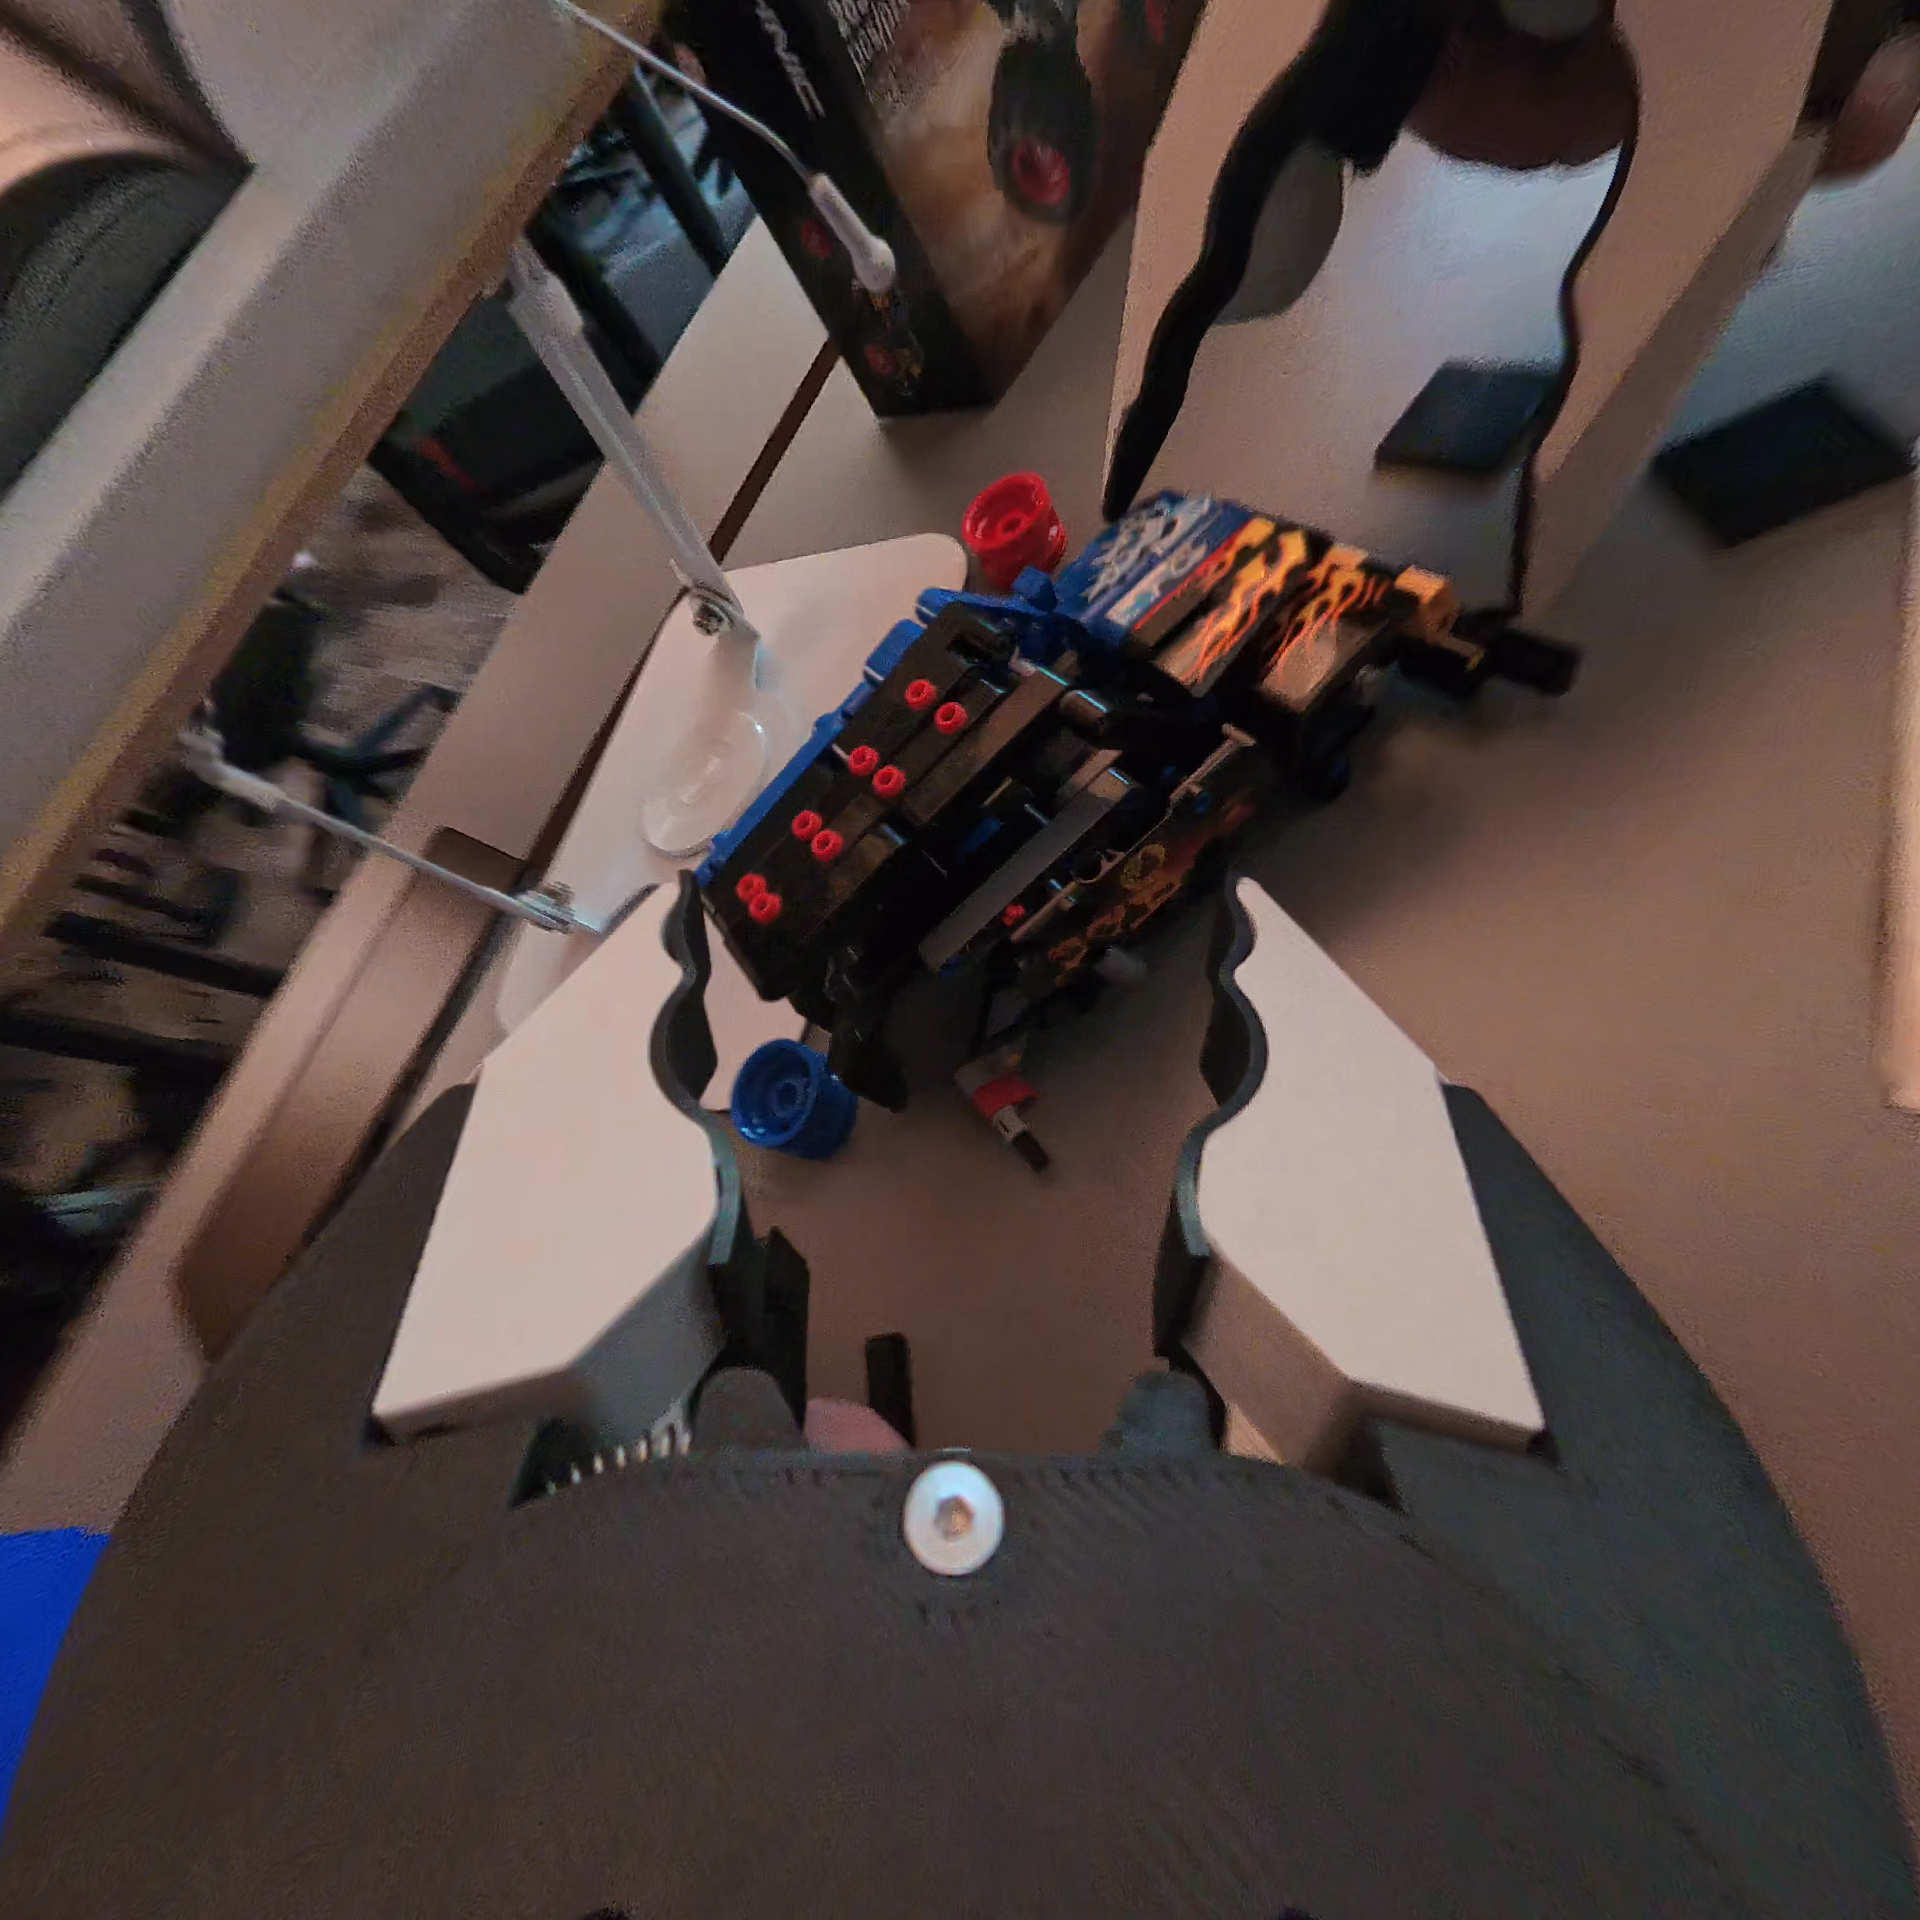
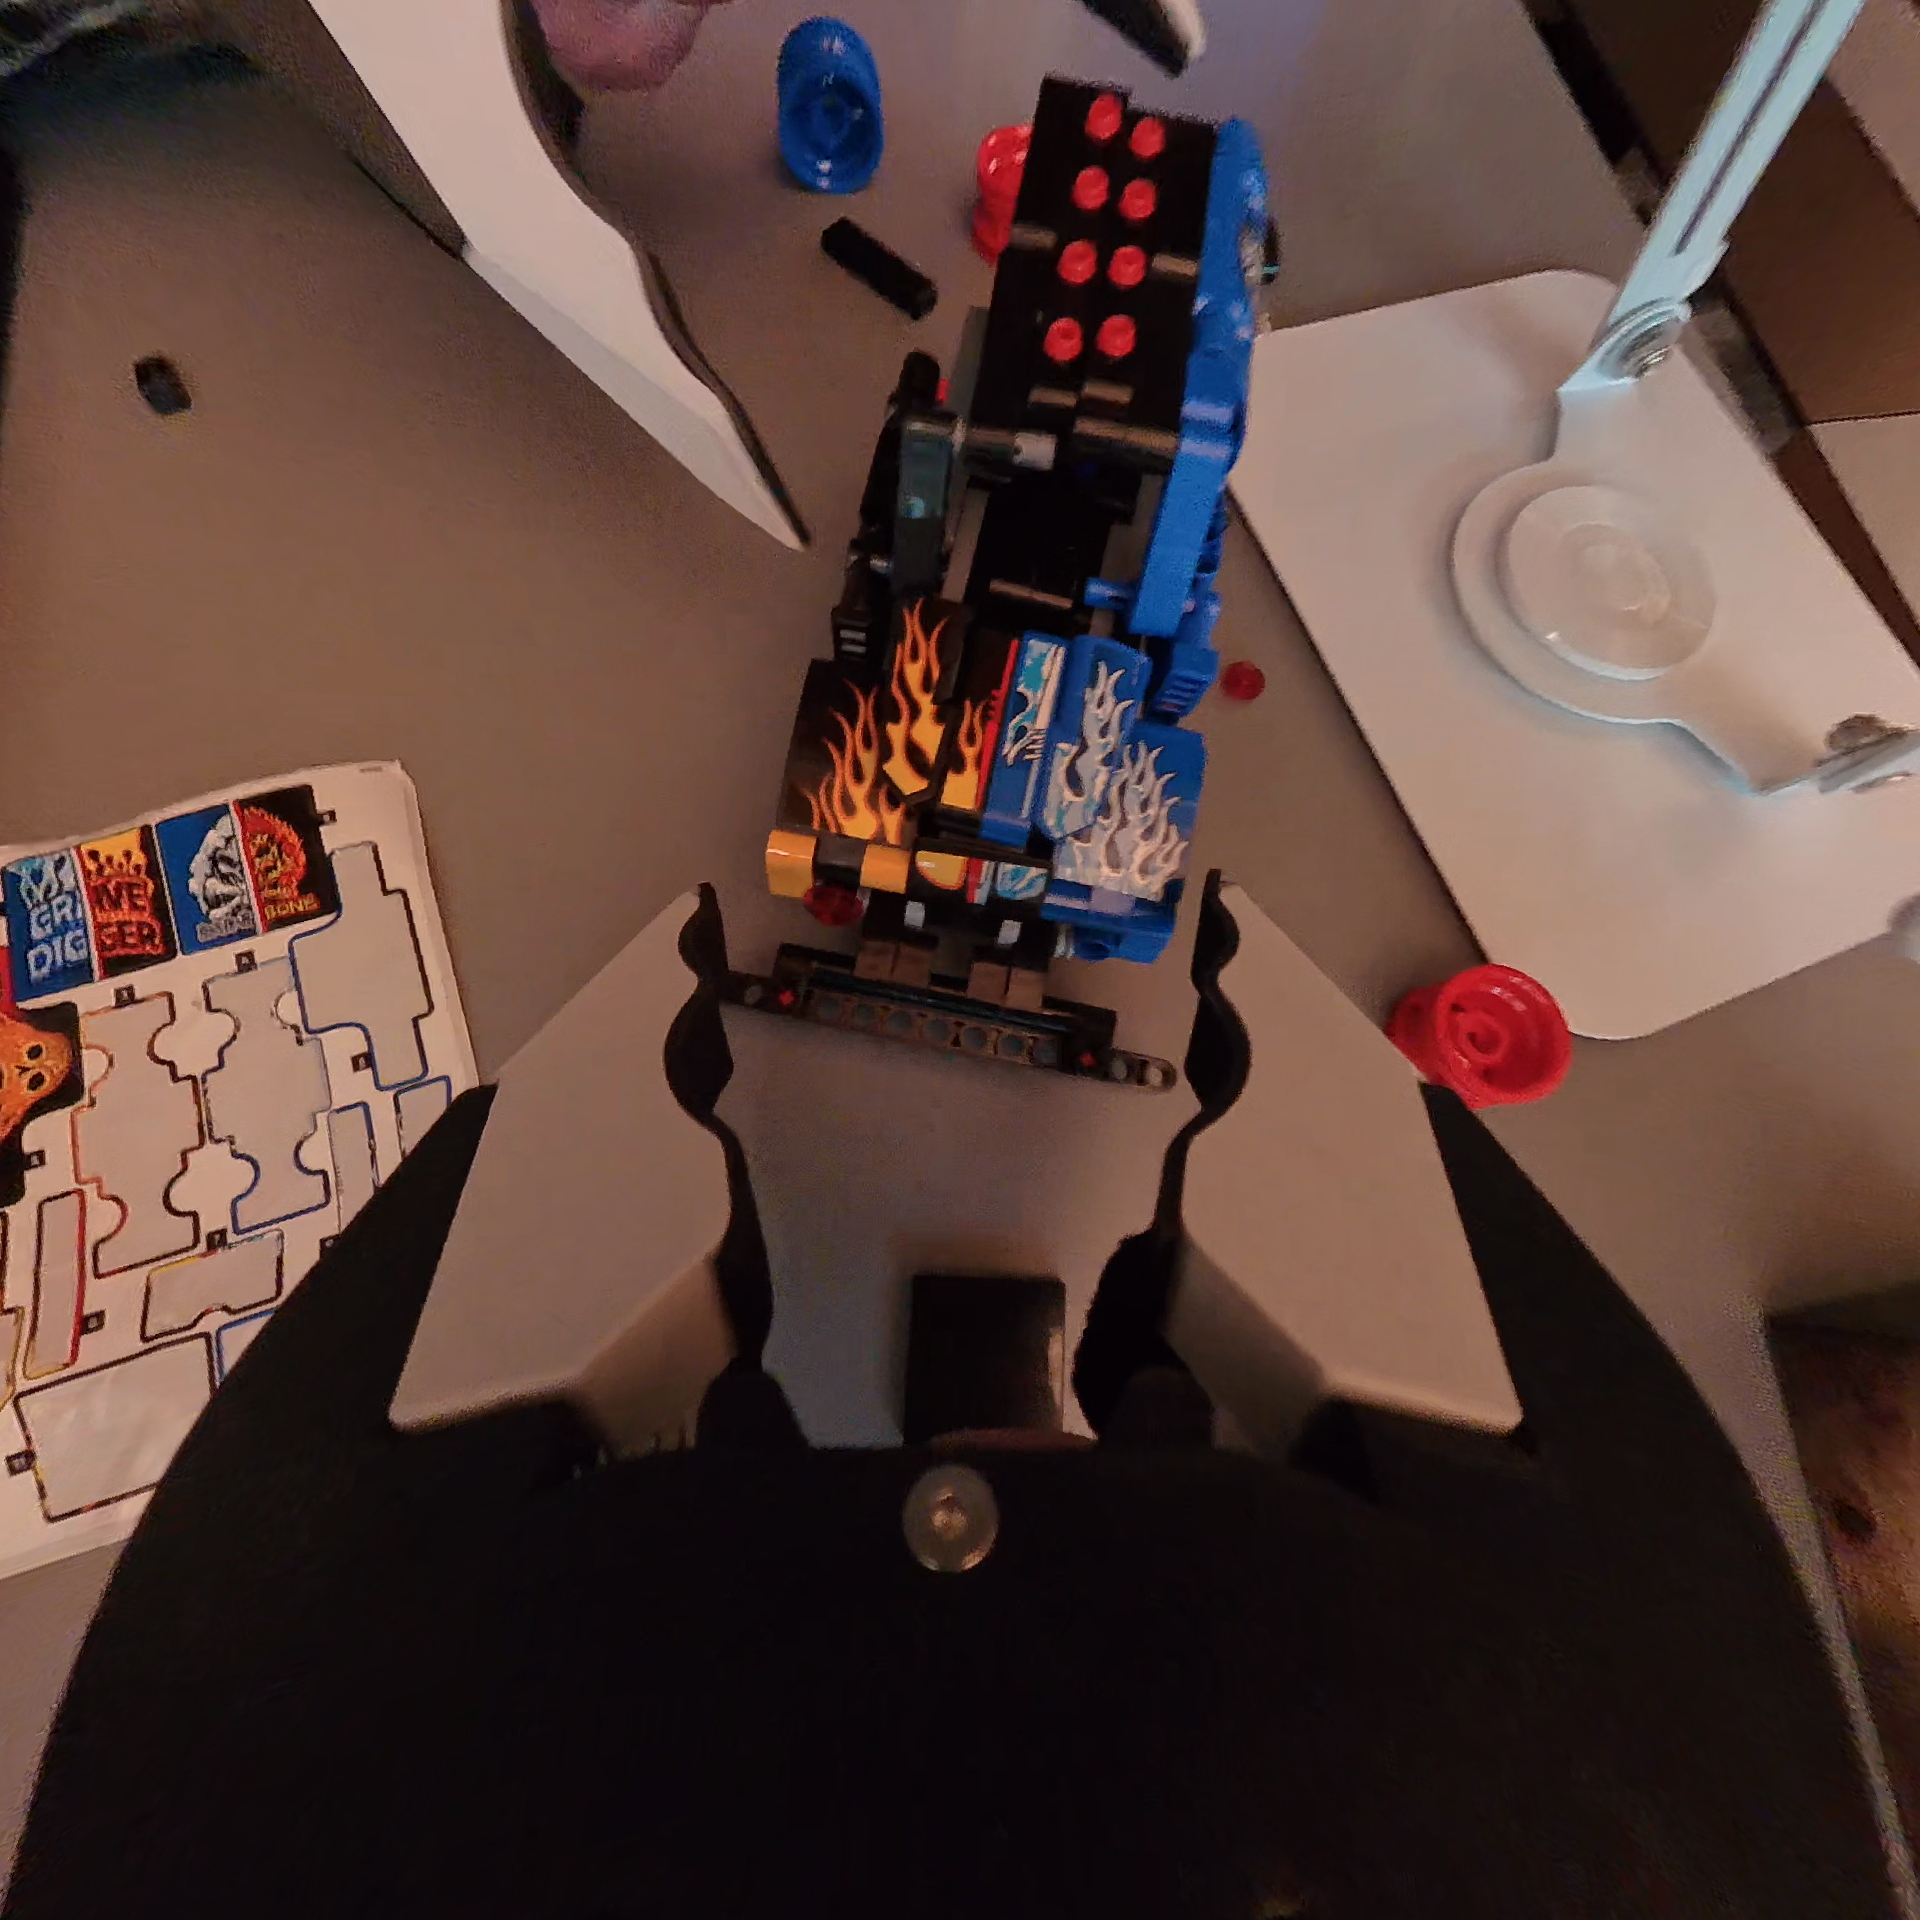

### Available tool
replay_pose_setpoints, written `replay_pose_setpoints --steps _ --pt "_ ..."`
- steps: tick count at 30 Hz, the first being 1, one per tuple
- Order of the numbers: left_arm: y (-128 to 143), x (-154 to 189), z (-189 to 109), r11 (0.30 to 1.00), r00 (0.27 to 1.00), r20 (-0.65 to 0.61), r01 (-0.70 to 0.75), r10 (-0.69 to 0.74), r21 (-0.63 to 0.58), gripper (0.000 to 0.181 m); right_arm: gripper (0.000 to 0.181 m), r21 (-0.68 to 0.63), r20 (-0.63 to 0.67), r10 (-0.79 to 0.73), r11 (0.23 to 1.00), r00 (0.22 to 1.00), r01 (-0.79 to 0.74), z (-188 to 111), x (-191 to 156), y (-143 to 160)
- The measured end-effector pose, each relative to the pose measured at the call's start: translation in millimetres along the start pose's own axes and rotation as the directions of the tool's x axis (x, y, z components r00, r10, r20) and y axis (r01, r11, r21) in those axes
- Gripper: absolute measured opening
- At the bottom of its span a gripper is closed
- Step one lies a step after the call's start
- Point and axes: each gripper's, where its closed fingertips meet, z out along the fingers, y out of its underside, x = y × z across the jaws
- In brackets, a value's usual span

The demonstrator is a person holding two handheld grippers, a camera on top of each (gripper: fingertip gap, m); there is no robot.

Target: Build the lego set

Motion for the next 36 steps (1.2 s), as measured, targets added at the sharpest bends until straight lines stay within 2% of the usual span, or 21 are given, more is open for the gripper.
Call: replay_pose_setpoints --steps 3,5,14,18,24,36 --pt "5.5 6.0 18.9 0.982 0.979 0.098 -0.174 0.181 -0.075 0.1 0.087 -0.021 0.0 -0.031 0.999 1.0 0.031 6.6 -3.5 5.1" --pt "5.7 5.6 23.6 0.957 0.946 0.151 -0.273 0.286 -0.102 0.095 0.084 -0.027 -0.002 -0.034 0.999 0.999 0.034 6.3 -4.3 4.8" --pt "3.6 4.6 21.9 0.973 0.964 0.127 -0.231 0.232 -0.028 0.092 0.079 -0.034 -0.002 -0.037 0.999 0.999 0.037 6.8 -9.5 4.3" --pt "10.6 2.8 15.2 0.957 0.953 0.09 -0.285 0.288 -0.043 0.092 0.079 -0.049 0.018 -0.077 0.996 0.997 0.077 9.4 -22.7 0.9" --pt "20.4 -0.5 4.9 0.957 0.956 0.043 -0.288 0.289 -0.042 0.097 0.072 -0.039 0.054 -0.108 0.993 0.993 0.11 13.0 -37.8 -5.5" --pt "26.2 -3.3 -1.4 0.958 0.958 0.038 -0.282 0.284 -0.047 0.099 0.071 -0.029 0.095 -0.111 0.993 0.989 0.114 18.2 -48.0 -6.3"
